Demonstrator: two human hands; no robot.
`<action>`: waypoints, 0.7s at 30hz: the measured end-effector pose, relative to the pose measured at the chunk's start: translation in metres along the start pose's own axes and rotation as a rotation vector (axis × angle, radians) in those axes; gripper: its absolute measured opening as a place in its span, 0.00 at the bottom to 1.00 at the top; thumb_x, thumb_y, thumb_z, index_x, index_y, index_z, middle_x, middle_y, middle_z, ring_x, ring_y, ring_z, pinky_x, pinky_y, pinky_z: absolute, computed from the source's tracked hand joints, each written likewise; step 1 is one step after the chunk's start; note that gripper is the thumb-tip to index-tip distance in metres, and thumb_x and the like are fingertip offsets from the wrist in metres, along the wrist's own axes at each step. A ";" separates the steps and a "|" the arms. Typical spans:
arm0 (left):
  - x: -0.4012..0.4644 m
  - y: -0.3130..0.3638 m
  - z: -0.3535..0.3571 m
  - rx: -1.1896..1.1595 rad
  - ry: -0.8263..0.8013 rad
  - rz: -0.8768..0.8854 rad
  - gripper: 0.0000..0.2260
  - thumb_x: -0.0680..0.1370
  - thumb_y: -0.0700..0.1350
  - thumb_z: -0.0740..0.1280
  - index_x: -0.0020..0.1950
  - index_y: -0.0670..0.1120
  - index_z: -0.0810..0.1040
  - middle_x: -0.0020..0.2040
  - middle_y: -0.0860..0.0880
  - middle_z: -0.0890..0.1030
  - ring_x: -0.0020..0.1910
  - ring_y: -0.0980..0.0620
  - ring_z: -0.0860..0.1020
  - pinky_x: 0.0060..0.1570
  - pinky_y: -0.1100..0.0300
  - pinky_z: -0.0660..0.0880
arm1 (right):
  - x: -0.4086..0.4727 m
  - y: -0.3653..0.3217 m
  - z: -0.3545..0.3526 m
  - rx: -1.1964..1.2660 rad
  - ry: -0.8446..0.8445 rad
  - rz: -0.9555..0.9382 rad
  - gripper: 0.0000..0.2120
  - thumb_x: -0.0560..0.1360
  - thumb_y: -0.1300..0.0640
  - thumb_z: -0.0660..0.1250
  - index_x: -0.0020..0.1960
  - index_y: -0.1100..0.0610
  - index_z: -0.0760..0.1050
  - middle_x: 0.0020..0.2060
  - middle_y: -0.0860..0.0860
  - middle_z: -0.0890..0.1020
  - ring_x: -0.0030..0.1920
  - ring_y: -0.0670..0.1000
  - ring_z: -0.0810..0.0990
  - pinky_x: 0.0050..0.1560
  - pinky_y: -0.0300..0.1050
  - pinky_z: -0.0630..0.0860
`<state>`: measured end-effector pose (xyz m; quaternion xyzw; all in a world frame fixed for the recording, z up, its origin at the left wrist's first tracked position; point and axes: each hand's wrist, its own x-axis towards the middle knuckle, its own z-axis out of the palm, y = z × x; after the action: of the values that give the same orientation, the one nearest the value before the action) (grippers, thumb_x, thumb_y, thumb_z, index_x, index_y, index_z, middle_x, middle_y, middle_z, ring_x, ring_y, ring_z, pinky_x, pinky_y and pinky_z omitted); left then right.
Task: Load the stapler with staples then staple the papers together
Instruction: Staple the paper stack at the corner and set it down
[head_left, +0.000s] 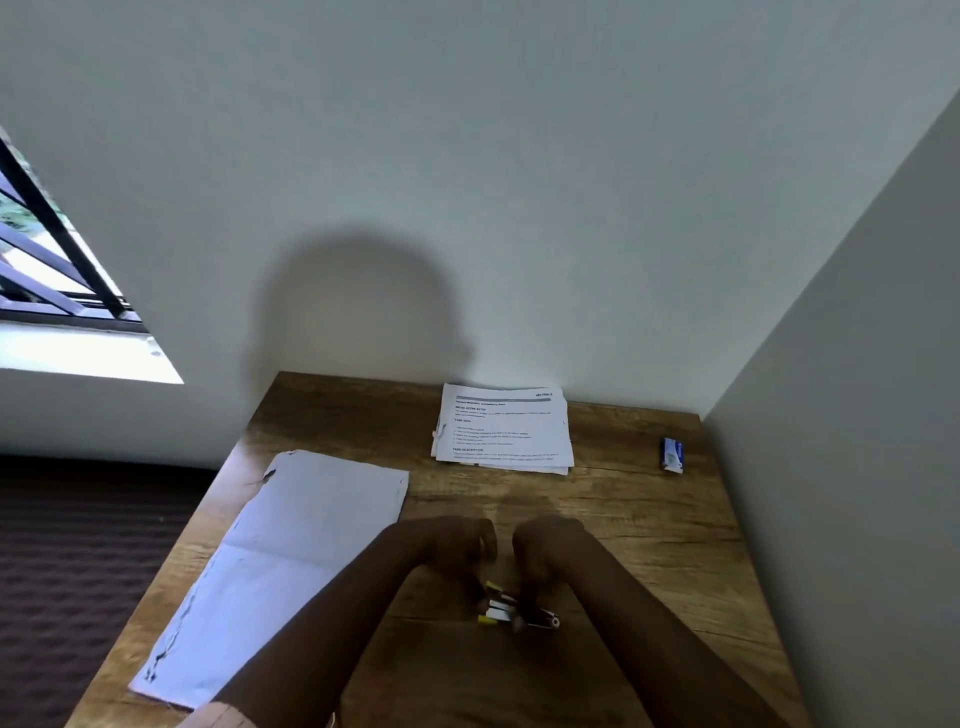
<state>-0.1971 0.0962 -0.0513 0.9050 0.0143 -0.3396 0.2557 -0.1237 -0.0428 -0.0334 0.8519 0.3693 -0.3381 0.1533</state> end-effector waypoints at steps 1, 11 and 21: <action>0.002 0.005 0.004 0.064 -0.033 -0.009 0.31 0.69 0.49 0.77 0.68 0.48 0.68 0.66 0.44 0.73 0.61 0.44 0.74 0.60 0.49 0.75 | -0.001 -0.002 0.008 -0.033 -0.020 0.018 0.17 0.68 0.49 0.73 0.53 0.56 0.78 0.53 0.54 0.81 0.53 0.55 0.80 0.44 0.47 0.71; 0.024 0.036 0.004 0.177 0.012 0.117 0.23 0.73 0.42 0.72 0.67 0.46 0.72 0.62 0.43 0.78 0.57 0.44 0.79 0.58 0.47 0.77 | -0.012 0.024 0.025 0.089 0.099 0.059 0.15 0.69 0.55 0.72 0.54 0.58 0.78 0.54 0.56 0.81 0.55 0.56 0.80 0.46 0.48 0.73; 0.094 0.098 -0.019 -0.201 0.579 0.314 0.23 0.75 0.36 0.65 0.70 0.43 0.69 0.67 0.45 0.70 0.64 0.46 0.73 0.64 0.55 0.72 | -0.006 0.110 0.016 0.695 0.616 0.337 0.12 0.74 0.50 0.67 0.51 0.58 0.78 0.48 0.55 0.82 0.49 0.54 0.81 0.47 0.45 0.76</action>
<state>-0.0936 0.0058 -0.0530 0.9254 -0.0198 -0.0219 0.3779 -0.0538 -0.1290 -0.0394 0.9609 0.1202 -0.1442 -0.2036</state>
